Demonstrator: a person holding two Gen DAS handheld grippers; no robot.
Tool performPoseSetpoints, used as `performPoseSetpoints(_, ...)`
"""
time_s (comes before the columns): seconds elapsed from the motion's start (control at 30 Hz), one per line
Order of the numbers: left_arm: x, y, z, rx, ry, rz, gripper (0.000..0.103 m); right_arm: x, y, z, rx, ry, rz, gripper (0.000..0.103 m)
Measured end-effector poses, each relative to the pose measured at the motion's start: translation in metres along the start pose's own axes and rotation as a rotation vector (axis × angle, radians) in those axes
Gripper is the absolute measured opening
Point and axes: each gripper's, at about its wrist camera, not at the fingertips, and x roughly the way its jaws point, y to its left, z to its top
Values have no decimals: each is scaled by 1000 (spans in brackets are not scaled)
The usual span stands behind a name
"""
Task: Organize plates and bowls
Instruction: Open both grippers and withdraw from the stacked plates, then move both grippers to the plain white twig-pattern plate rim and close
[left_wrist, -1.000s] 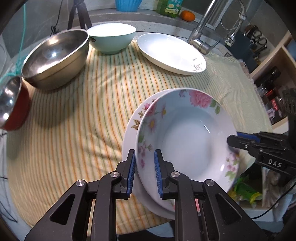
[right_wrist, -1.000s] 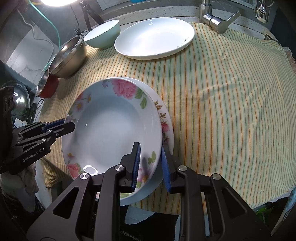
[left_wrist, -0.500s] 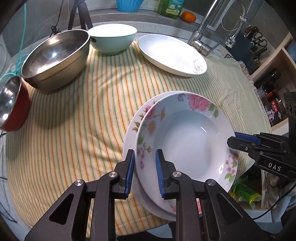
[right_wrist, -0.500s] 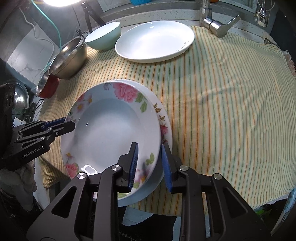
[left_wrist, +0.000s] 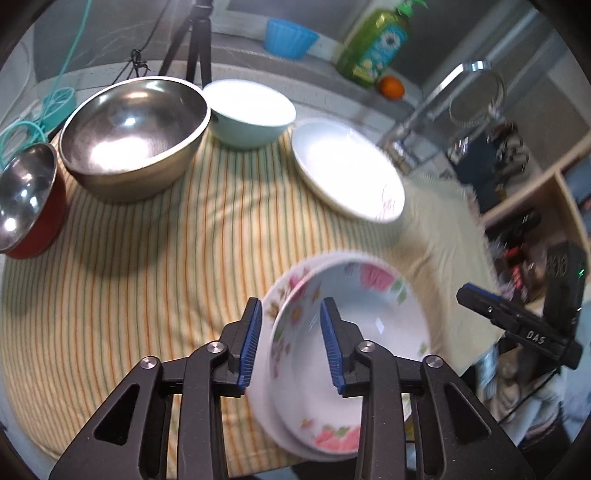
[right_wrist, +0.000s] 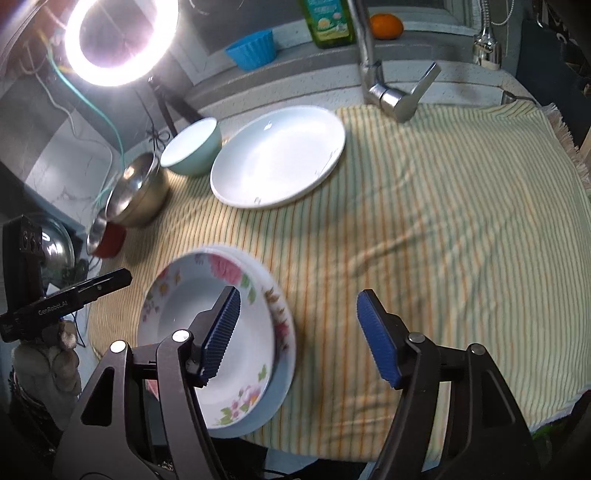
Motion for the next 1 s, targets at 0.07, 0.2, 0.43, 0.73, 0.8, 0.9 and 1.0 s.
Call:
performPoseSetpoints(0.07, 0, 2, 9, -38, -15, -25, 35, -4, -12, 14, 12, -21, -1, 69)
performPoseSetpoints(0.2, 5, 2, 23, -98, -40, -61, 35, -8, -36, 42, 45, -57, 12, 69)
performPoseSetpoints(0.43, 30, -10, 49, -140, -71, -55, 35, 5, -66, 84, 29, -76, 17, 69)
performPoseSetpoints(0.73, 63, -15, 77, -159, -78, 5, 35, 49, -71, 109, 23, -18, 78, 69)
performPoseSetpoints(0.8, 70, -12, 82, -170, -72, 16, 35, 60, -67, 114, 7, -3, 86, 68)
performPoseSetpoints(0.9, 79, -11, 87, -176, -66, 31, 35, 71, -61, 121, -6, 8, 83, 66)
performPoseSetpoints(1.0, 86, -10, 94, -178, -66, 45, 35, 81, -60, 129, -11, 20, 91, 59)
